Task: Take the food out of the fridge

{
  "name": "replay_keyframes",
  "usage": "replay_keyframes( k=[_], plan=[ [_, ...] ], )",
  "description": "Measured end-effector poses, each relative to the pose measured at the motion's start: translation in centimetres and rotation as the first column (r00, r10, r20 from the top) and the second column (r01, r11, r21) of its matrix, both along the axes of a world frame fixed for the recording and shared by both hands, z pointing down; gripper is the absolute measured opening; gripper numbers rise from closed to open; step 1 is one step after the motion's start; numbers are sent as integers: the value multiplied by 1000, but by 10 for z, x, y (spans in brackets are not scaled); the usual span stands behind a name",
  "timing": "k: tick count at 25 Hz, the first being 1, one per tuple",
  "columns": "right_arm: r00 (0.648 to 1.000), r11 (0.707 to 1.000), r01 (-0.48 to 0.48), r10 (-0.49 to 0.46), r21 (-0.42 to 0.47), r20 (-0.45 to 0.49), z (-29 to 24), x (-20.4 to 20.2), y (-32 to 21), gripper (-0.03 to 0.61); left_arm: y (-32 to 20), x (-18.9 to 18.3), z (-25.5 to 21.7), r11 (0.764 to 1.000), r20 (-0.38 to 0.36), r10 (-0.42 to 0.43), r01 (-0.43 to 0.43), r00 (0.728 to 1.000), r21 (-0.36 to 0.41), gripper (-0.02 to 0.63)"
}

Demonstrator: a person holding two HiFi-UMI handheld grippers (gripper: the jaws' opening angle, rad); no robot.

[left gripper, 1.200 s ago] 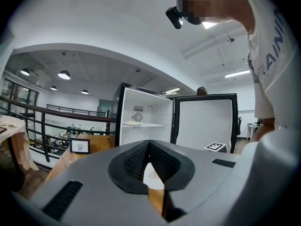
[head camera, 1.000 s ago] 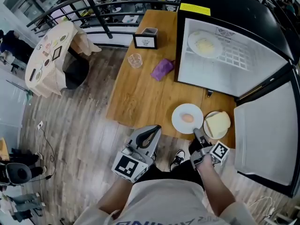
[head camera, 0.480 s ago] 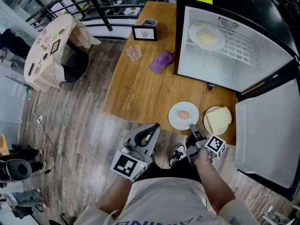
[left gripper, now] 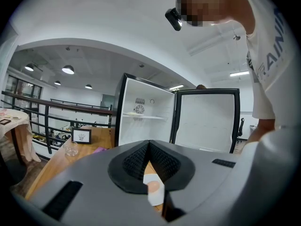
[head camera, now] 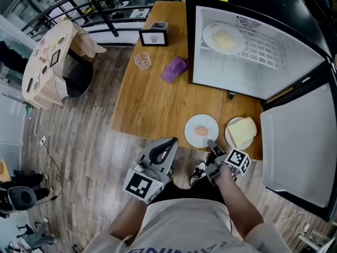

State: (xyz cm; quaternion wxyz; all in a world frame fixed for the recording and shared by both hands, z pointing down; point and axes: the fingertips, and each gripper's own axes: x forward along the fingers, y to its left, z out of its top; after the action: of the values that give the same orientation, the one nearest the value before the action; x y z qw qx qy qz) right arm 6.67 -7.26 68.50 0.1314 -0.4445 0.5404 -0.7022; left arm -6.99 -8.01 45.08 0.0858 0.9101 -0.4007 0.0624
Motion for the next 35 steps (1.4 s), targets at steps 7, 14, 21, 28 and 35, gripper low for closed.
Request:
replay_keyframes(
  k=[7, 14, 21, 28, 35],
  plan=[
    [998, 996, 56, -58, -68, -25, 7, -5, 11, 124, -3, 0, 0, 1000, -5, 10, -10, 1000, -7, 8],
    [991, 977, 129, -133, -172, -9, 16, -10, 30, 163, -2, 4, -2, 999, -26, 27, -27, 999, -18, 8],
    [991, 973, 137, -136, -187, 16, 24, -6, 39, 163, -5, 8, 2, 999, -25, 49, -49, 999, -9, 8],
    [960, 962, 250, -261, -108, -101, -14, -2, 55, 152, -12, 13, 1, 997, -21, 70, -71, 997, -20, 8],
    [898, 927, 257, -124, 273, -423, -126, 19, -5, 29, -37, 35, -26, 989, -47, 146, -145, 988, 39, 8]
  ],
)
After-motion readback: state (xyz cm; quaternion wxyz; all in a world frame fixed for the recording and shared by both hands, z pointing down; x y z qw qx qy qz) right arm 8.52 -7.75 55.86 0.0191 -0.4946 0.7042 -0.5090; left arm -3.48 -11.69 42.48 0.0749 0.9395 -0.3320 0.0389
